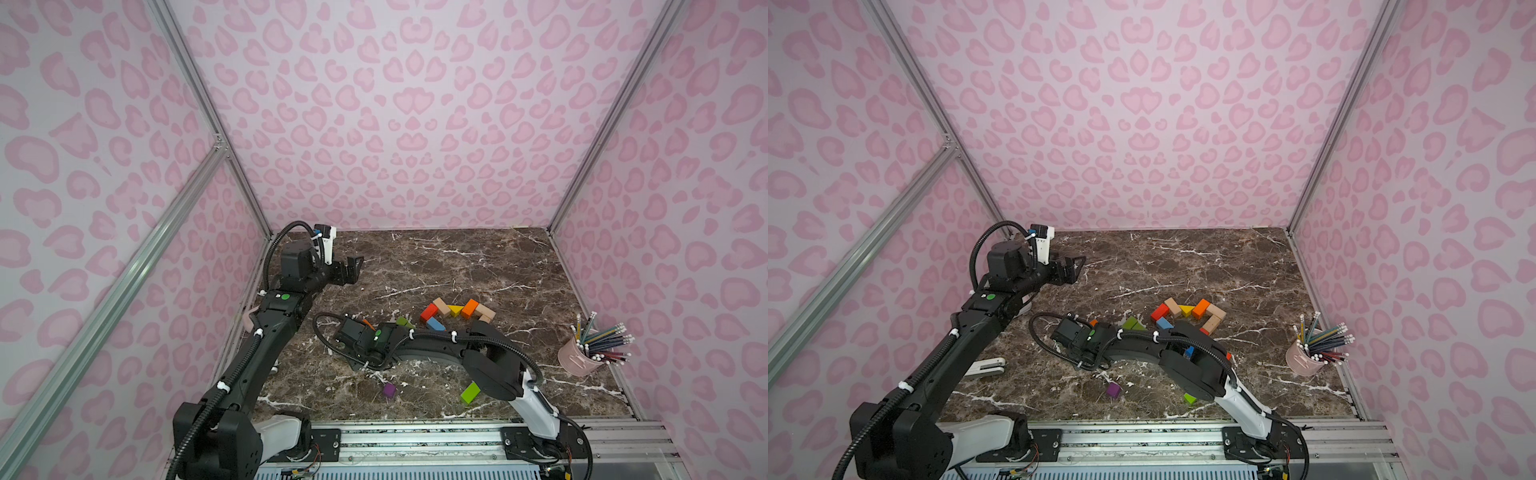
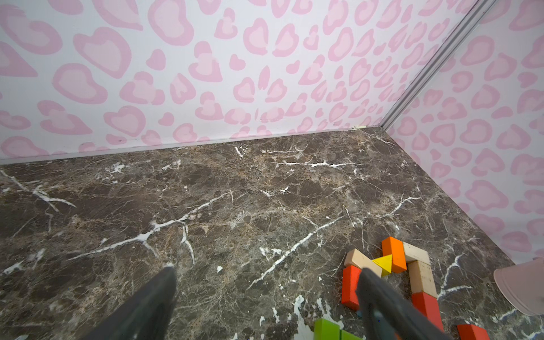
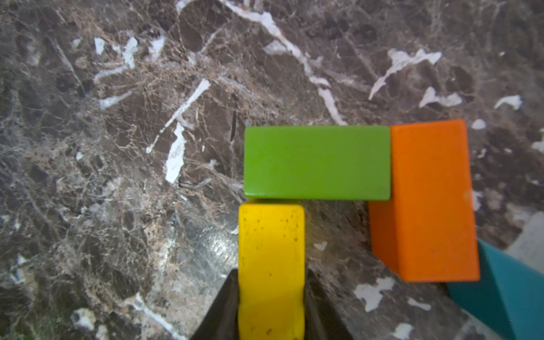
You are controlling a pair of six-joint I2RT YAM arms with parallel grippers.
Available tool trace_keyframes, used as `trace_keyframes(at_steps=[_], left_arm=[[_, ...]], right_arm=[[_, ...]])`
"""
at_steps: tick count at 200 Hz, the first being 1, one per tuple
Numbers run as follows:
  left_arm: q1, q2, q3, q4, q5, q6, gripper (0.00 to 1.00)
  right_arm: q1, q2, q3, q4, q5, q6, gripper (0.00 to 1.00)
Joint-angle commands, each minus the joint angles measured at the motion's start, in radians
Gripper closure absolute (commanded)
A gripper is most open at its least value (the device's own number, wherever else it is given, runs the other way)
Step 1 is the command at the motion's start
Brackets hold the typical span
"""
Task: Assemble a heart with building blocks
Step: Assemble the building block at the center of the board.
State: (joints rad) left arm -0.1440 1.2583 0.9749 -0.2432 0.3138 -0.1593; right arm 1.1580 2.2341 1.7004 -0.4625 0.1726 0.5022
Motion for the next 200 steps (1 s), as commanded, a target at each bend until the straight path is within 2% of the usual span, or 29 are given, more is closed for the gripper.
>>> trace_keyframes(at_steps=[1, 69, 167, 200], left_arm=[[0.001, -0.005, 0.001, 0.038, 0.003, 0.01, 0.02], [0.001, -0.005, 0.0, 0.038, 0.002, 0.009, 0.02], [0.001, -0.005, -0.003, 0.039, 0.005, 0.009, 0.02], [0.001, -0.005, -0.003, 0.04, 0.009, 0.009, 0.02]], right_arm=[[-0.004, 0.015, -0.002, -0.049, 0.013, 0.017, 0.68], [-0.006, 0.012, -0.007, -0.048, 0.019, 0.021, 0.68], [-0.006, 0.003, -0.007, -0.039, 0.012, 0.018, 0.52], [-0.006, -0.004, -0.012, -0.024, -0.001, 0.015, 0.56]])
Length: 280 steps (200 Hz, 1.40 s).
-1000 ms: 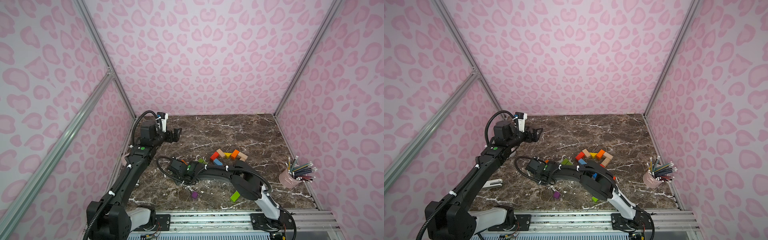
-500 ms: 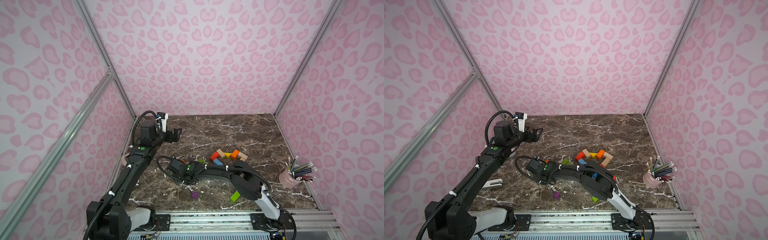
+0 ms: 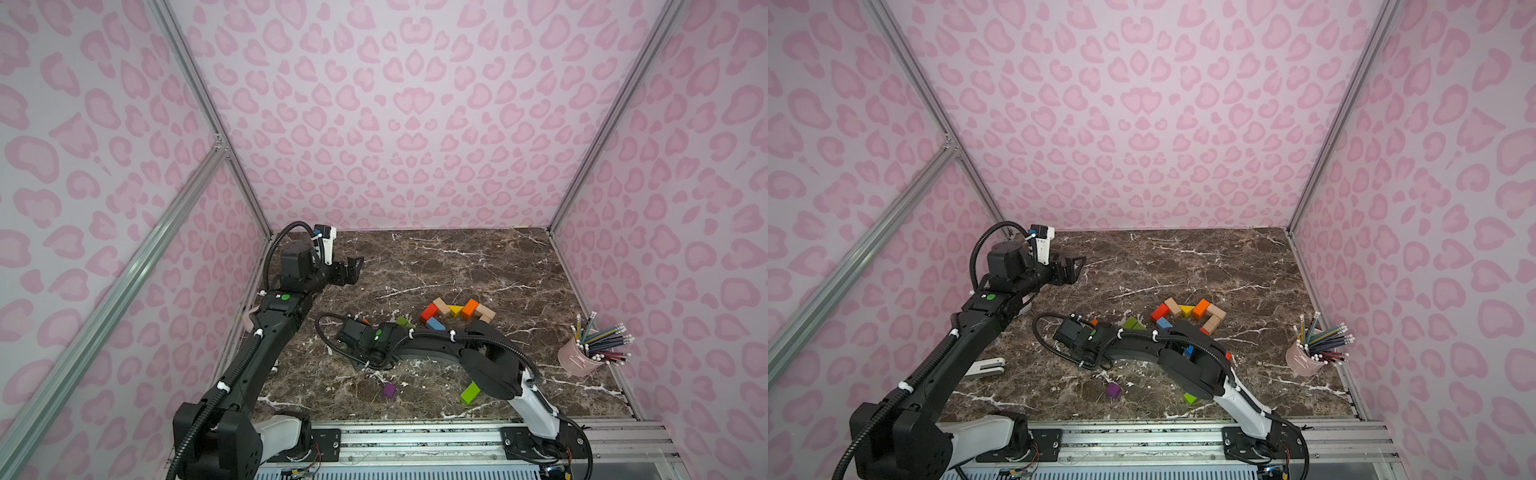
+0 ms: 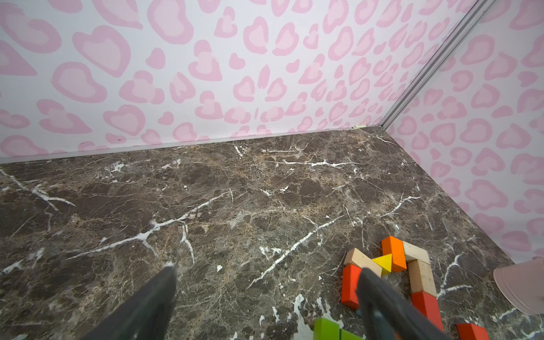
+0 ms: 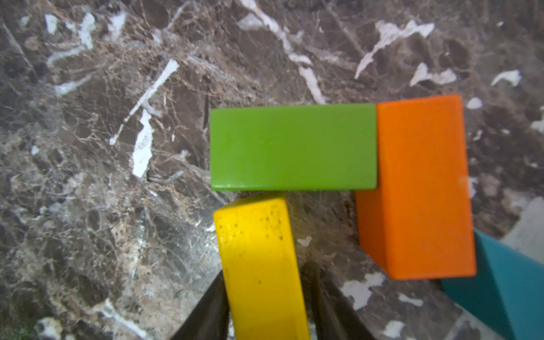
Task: Assemble a heart with building blocks
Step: Assemble the building block at the center of the board.
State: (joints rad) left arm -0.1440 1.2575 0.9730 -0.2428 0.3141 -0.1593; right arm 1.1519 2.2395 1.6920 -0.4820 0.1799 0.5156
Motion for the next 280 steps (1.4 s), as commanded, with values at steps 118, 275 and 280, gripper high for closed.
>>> trace_keyframes(at_steps=[118, 275, 280], left_arm=[[0.0, -0.007, -0.002, 0.038, 0.009, 0.009, 0.02], [0.001, -0.004, -0.002, 0.038, 0.01, 0.01, 0.02], [0.0, -0.004, -0.002, 0.039, 0.009, 0.01, 0.02]], right_arm=[[0.003, -0.009, 0.002, 0.005, -0.026, 0.005, 0.63], [0.006, 0.016, 0.035, -0.008, -0.02, -0.015, 0.63], [0.006, 0.016, 0.035, -0.01, -0.02, -0.015, 0.63]])
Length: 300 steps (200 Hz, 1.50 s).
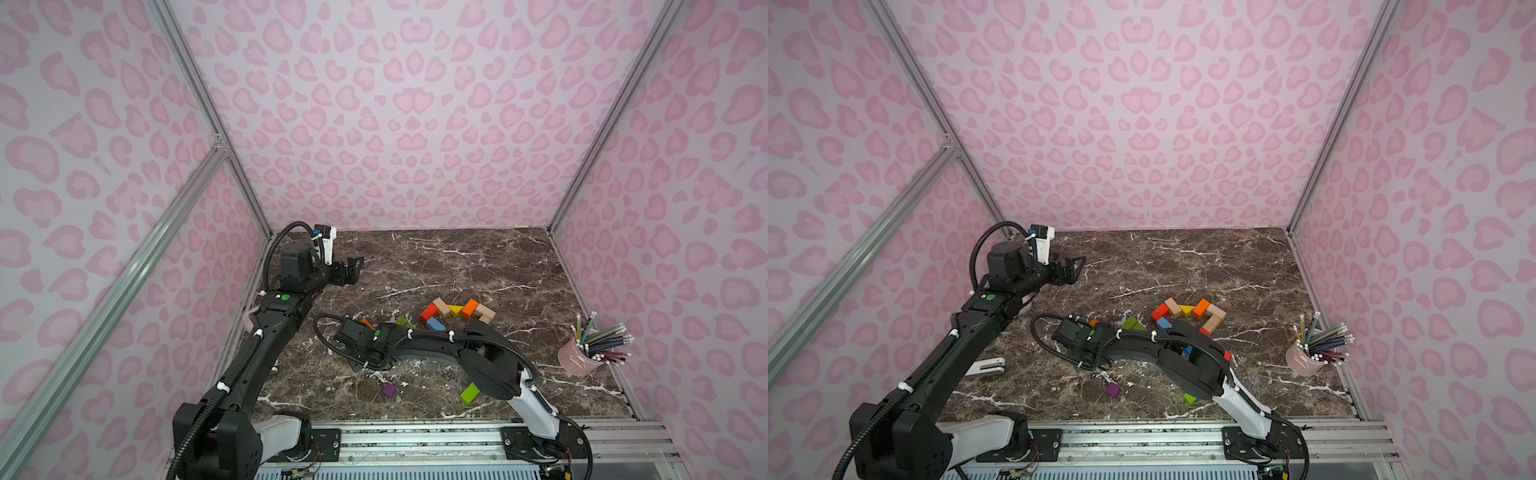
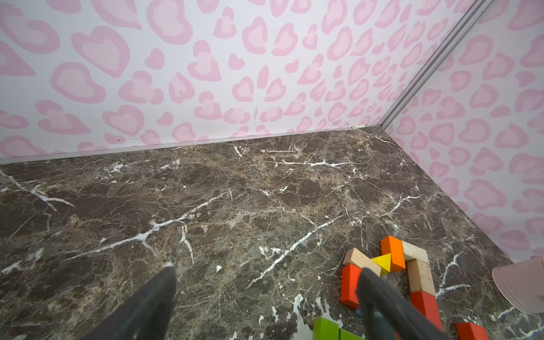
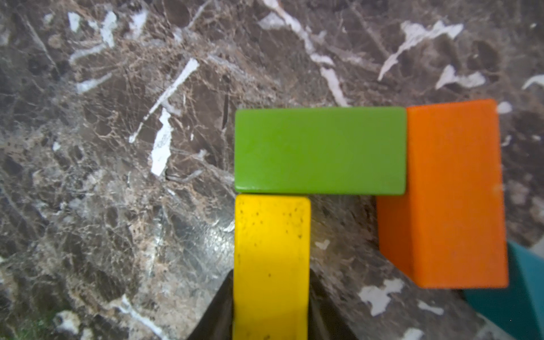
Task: Assemble a heart with building blocks
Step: Assemble the building block at the center of the board, then move the building block to the center of the board.
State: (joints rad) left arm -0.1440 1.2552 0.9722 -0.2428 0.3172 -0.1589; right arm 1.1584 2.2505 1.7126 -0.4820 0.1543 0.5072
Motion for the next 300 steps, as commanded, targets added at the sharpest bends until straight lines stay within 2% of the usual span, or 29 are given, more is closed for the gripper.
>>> trace_keyframes(at_steps=[1, 23, 63, 112, 171, 211, 250, 300], left_arm=[[0.0, -0.002, 0.0, 0.039, 0.005, 0.01, 0.02], [0.001, -0.002, 0.0, 0.039, 0.006, 0.01, 0.02], [0.001, -0.002, 0.0, 0.038, 0.007, 0.01, 0.02], [0.0, -0.004, 0.0, 0.036, 0.012, 0.01, 0.02], [-0.002, -0.008, -0.006, 0.042, 0.024, 0.012, 0.02], [-0.019, -0.02, -0.016, 0.049, 0.031, 0.014, 0.02], [-0.04, -0.038, -0.029, 0.068, 0.044, 0.023, 0.02], [-0.071, -0.043, -0.035, 0.067, 0.051, 0.042, 0.02]], right_arm=[[0.0, 0.004, 0.015, -0.01, 0.005, -0.006, 0.63], [0.0, 0.004, 0.013, -0.012, 0.005, -0.004, 0.59], [-0.001, 0.0, 0.011, -0.011, 0.008, -0.004, 0.47], [0.001, -0.054, -0.054, 0.037, -0.001, -0.009, 0.43], [0.003, -0.313, -0.31, 0.177, 0.001, -0.069, 0.38], [0.007, -0.522, -0.529, 0.175, 0.032, -0.044, 0.36], [0.013, -0.739, -0.737, 0.104, 0.069, 0.043, 0.32], [0.029, -0.995, -0.943, -0.015, 0.08, 0.248, 0.31]])
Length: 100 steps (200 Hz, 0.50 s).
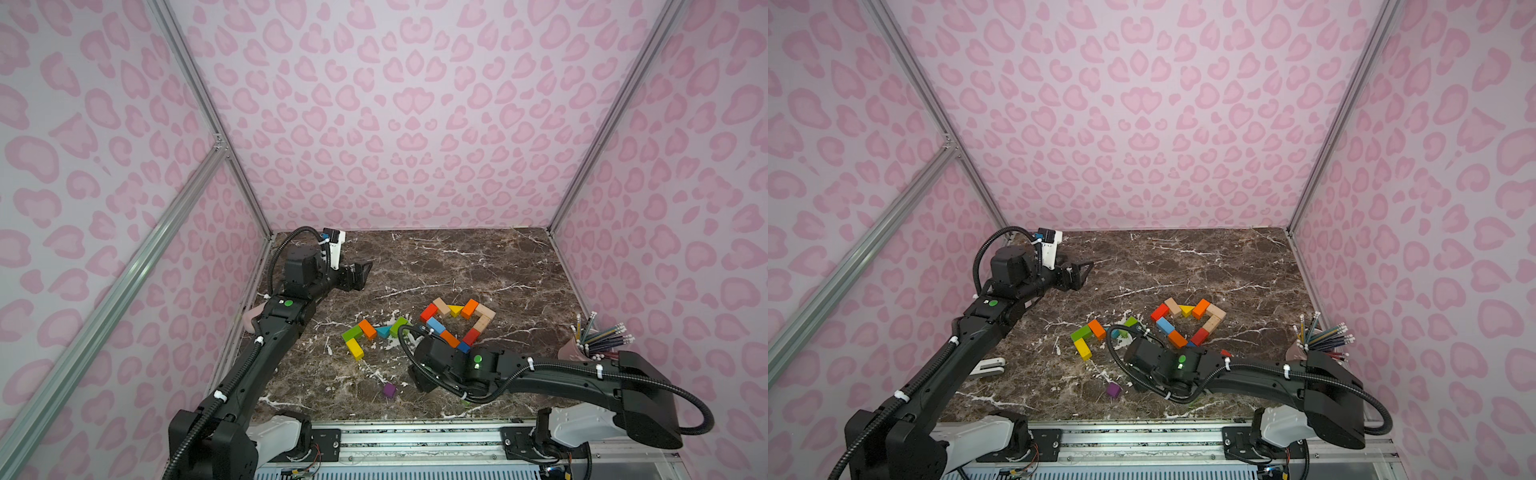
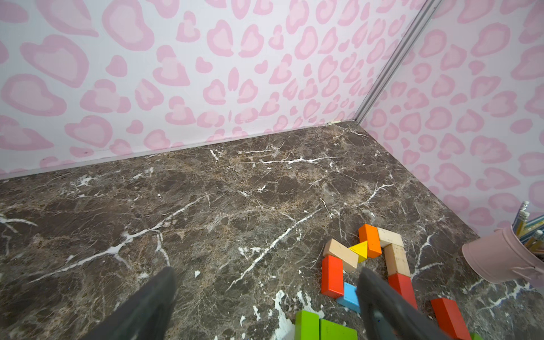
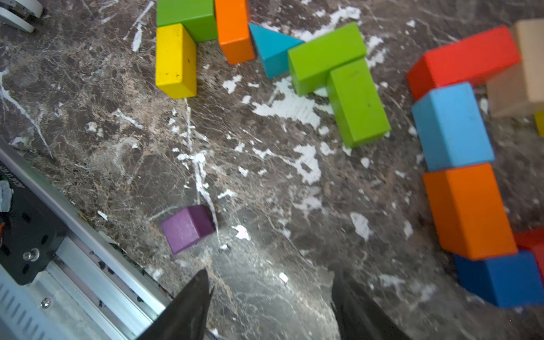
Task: Assemble a heart with building blocks
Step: Move the building block to the center of the board.
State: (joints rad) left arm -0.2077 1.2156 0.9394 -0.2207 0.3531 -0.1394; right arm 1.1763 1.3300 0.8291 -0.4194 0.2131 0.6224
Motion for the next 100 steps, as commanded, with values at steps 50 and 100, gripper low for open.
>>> trace_keyframes(at_steps=[50, 100], left_arm=[[-0.034, -0.007, -0.008, 0.041, 0.001, 0.036, 0.02], [-0.038, -0.01, -0.008, 0.041, 0.001, 0.037, 0.02]], right_arm=[[0.015, -0.225, -0.162, -0.234, 0.034, 0.404, 0.31], [0.013, -0.287, -0.237, -0.237, 0.035, 0.47, 0.24]])
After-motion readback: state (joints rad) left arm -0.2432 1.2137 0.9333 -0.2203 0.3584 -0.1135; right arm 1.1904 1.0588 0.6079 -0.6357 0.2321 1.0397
